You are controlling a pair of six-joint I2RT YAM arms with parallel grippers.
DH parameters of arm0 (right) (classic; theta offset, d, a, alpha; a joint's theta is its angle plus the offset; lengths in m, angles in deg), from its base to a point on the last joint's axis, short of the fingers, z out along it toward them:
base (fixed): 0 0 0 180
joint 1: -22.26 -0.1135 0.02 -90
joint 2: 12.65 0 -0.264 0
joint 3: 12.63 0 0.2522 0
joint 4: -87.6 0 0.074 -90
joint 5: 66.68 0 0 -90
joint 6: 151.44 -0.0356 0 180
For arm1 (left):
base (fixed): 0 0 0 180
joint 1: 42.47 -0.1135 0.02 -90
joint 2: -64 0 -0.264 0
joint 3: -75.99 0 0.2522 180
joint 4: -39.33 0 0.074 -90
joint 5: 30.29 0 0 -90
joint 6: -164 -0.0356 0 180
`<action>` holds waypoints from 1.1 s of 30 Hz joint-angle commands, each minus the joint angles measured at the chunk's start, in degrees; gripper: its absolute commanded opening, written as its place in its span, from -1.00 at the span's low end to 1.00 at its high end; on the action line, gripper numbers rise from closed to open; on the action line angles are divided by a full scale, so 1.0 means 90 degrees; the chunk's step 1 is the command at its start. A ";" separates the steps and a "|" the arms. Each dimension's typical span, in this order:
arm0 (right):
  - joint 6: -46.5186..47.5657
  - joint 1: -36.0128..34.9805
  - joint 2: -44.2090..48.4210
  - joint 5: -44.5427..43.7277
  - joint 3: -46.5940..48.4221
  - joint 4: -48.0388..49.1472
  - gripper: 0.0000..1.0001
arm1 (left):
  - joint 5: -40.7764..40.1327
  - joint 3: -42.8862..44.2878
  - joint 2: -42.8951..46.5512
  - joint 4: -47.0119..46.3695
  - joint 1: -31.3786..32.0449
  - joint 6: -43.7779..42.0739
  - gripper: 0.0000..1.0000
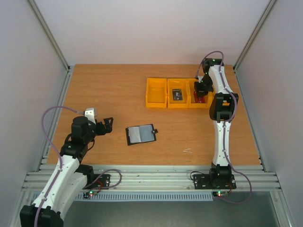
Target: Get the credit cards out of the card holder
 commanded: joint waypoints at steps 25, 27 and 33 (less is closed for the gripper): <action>-0.0455 -0.0733 0.1583 -0.1213 0.0324 0.0431 -0.40 | -0.0029 -0.0030 0.0058 -0.0287 -0.0041 -0.0056 0.99; -0.0639 -0.1169 0.1998 -0.1396 -0.0042 0.0510 -0.39 | 0.0097 -0.0053 0.0077 -0.0321 -0.0041 -0.0056 0.99; -0.0930 -0.2934 0.3421 -0.0711 -0.2666 0.1606 -0.34 | 0.0918 -0.0442 -0.0040 -0.0665 -0.0041 0.0567 0.99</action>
